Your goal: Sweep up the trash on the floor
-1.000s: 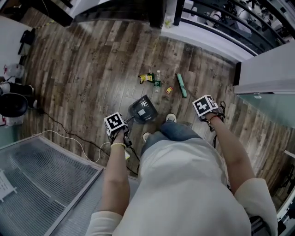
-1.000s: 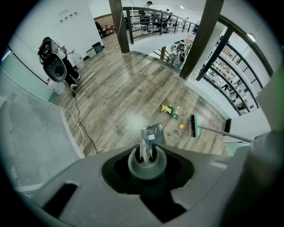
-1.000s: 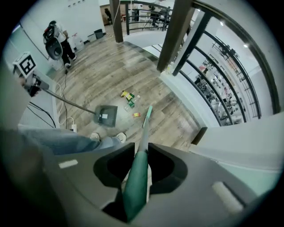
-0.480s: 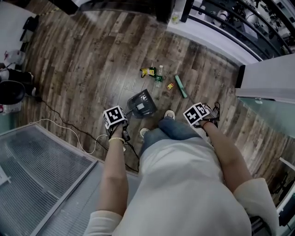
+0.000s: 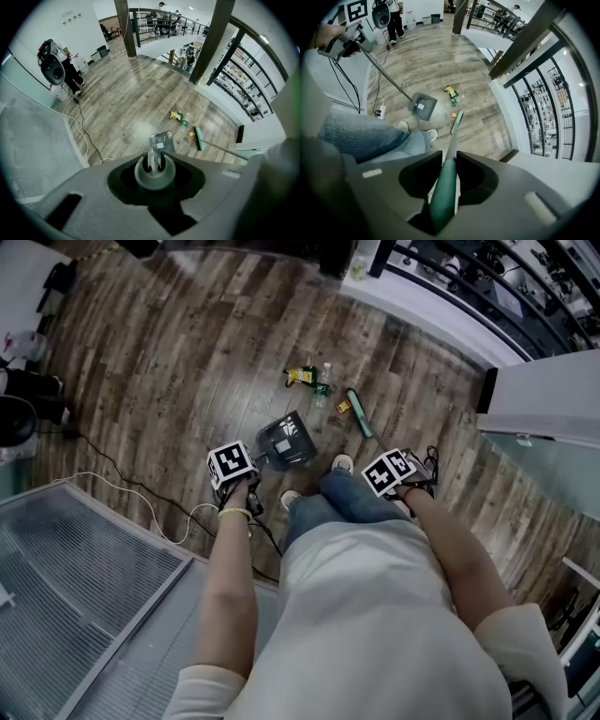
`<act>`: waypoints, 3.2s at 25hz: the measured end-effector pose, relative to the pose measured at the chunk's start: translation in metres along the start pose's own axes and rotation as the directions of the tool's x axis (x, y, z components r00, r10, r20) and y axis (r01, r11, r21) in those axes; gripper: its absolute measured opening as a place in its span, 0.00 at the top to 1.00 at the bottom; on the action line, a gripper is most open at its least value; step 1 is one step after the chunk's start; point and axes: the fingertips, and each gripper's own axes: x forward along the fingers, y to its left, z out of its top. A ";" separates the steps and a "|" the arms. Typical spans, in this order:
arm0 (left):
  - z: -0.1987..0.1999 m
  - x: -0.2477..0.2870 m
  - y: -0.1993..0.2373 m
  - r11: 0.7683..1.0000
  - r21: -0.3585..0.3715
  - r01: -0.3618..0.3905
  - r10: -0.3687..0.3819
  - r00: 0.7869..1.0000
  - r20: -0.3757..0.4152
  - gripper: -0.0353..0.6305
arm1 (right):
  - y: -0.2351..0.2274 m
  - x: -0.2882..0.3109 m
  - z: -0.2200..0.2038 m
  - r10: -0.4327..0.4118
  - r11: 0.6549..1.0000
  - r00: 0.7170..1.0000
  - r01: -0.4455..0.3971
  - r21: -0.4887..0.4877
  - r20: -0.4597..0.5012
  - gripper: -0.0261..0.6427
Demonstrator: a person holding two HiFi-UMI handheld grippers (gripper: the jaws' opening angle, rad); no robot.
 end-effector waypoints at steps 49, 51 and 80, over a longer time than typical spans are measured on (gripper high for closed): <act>0.001 -0.001 -0.001 1.000 0.004 -0.007 0.007 1.000 -0.003 0.80 | 0.116 -0.035 0.033 0.094 0.881 0.995 -0.064 -0.470 0.042 0.81; 0.000 -0.001 -0.001 1.000 0.004 -0.006 0.006 1.000 -0.002 0.80 | 0.119 -0.037 0.034 0.101 0.884 0.994 -0.071 -0.463 0.041 0.81; 0.000 -0.002 -0.001 1.000 0.005 -0.006 0.006 1.000 0.002 0.80 | 0.140 -0.070 0.048 0.261 0.891 0.961 -0.203 -0.406 0.092 0.81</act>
